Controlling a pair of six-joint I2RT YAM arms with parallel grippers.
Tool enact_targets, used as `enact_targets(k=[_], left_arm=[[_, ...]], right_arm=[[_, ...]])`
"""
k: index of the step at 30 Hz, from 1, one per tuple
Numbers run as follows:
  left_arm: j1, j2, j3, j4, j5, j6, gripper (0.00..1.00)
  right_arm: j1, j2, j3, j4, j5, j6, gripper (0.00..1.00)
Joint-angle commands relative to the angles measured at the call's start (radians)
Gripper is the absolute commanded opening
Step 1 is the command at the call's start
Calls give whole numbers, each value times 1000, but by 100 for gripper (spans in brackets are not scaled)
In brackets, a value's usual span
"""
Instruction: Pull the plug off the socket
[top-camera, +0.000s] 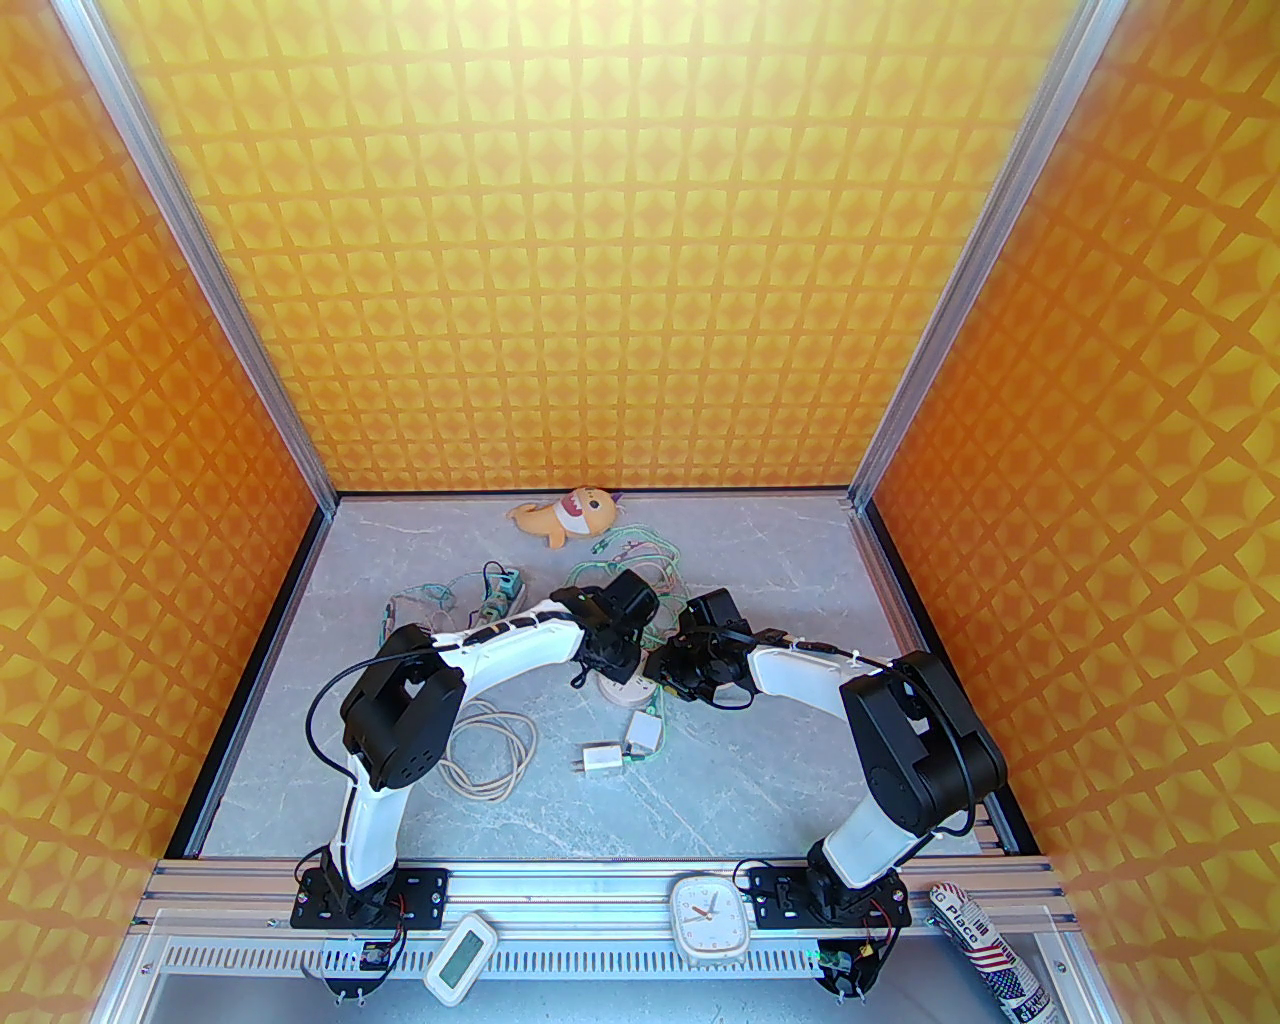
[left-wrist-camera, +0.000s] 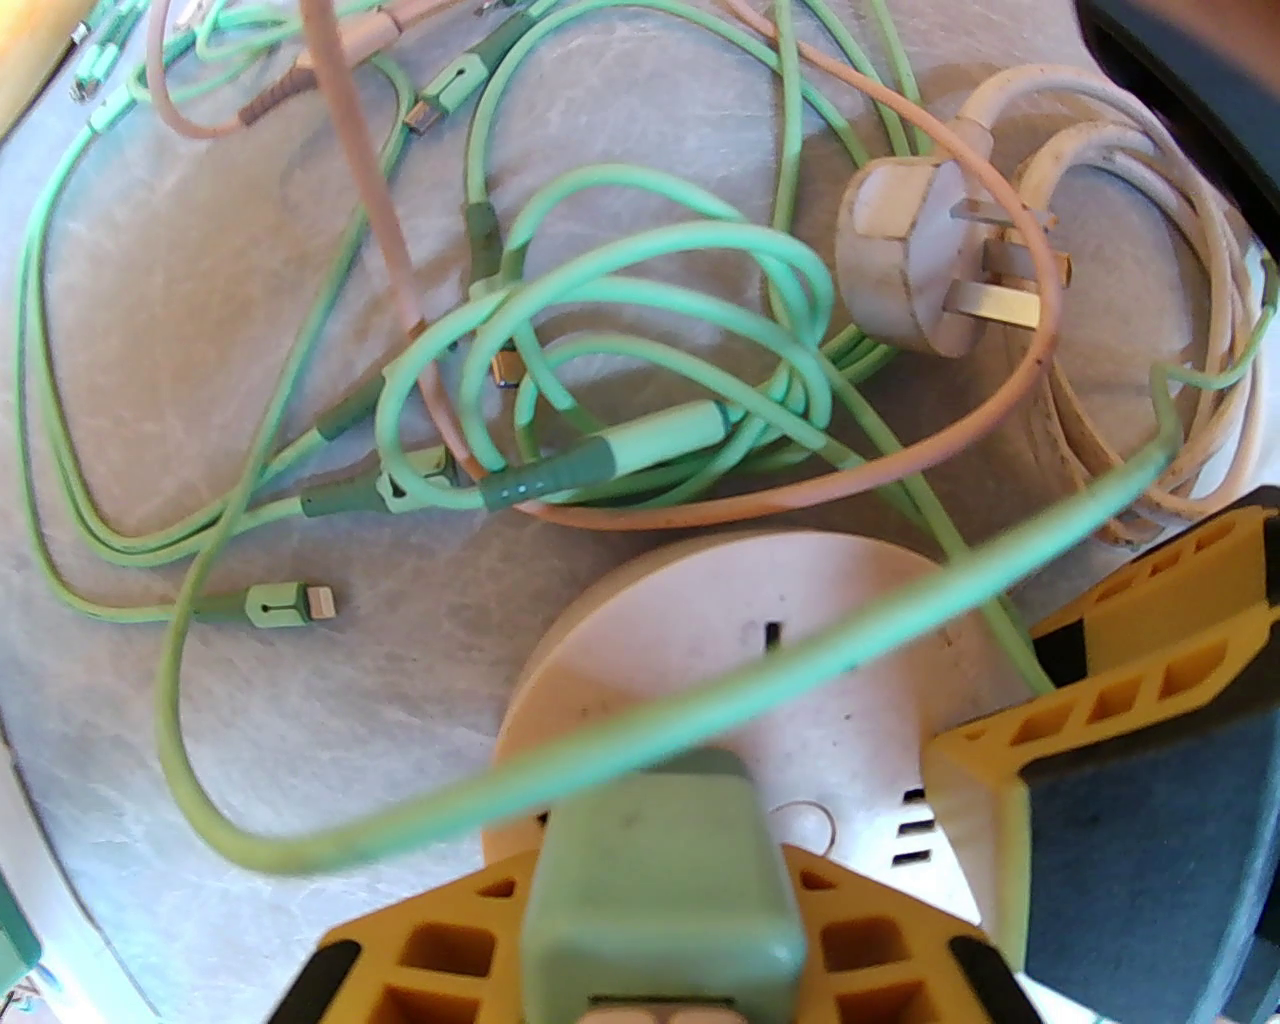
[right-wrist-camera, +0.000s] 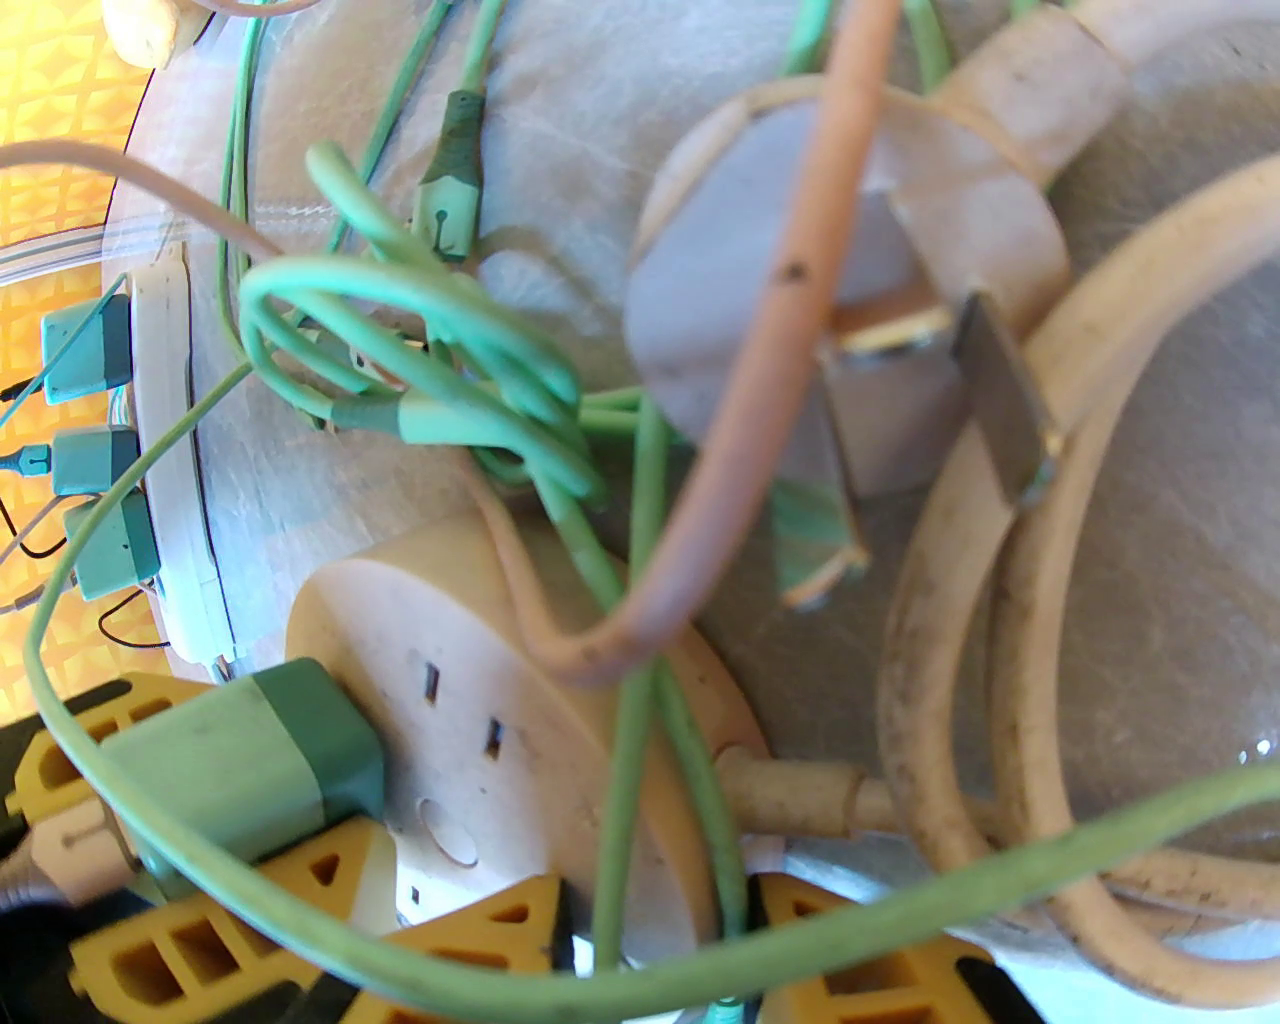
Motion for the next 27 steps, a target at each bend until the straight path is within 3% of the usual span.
enact_targets(k=[1, 7, 16, 22, 27], left_arm=[[3, -36, 60, -70, 69, -15, 16], [-7, -15, 75, -88, 59, 4, 16], [-102, 32, 65, -111, -77, 55, 16], [-97, 6, 45, -88, -59, 14, 16], [-37, -36, 61, -92, 41, -20, 16]], right_arm=[[-2, 93, -71, -226, 236, -21, 31], [0, 87, -72, -235, 241, -24, 31], [7, 87, -71, -246, 252, -29, 31], [12, 93, -72, -246, 254, -31, 31], [13, 95, -76, -251, 259, -38, 30]])
